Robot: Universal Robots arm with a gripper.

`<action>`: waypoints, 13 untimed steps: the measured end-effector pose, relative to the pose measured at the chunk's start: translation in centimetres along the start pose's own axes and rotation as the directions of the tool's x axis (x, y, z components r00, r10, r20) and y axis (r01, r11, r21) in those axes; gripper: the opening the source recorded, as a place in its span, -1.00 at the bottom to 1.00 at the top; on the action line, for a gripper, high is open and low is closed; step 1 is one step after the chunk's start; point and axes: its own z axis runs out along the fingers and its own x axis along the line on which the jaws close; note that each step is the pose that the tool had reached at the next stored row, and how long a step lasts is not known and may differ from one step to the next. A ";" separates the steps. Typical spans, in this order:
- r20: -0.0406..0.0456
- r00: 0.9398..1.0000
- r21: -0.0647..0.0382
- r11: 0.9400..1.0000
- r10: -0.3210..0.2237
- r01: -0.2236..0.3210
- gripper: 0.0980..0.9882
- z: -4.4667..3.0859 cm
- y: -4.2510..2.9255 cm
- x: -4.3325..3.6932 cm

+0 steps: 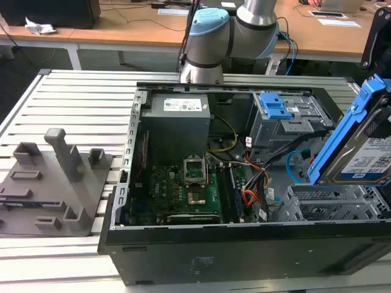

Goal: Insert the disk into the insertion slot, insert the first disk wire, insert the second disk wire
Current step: 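Insert the disk into the insertion slot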

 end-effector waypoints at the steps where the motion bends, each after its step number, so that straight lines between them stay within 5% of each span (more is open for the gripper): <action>1: 0.000 1.000 0.000 1.000 0.000 0.000 -0.39 0.25 -0.01 0.00; 13: 0.000 1.000 0.000 1.000 0.000 0.000 -0.39 2.33 -0.09 -0.01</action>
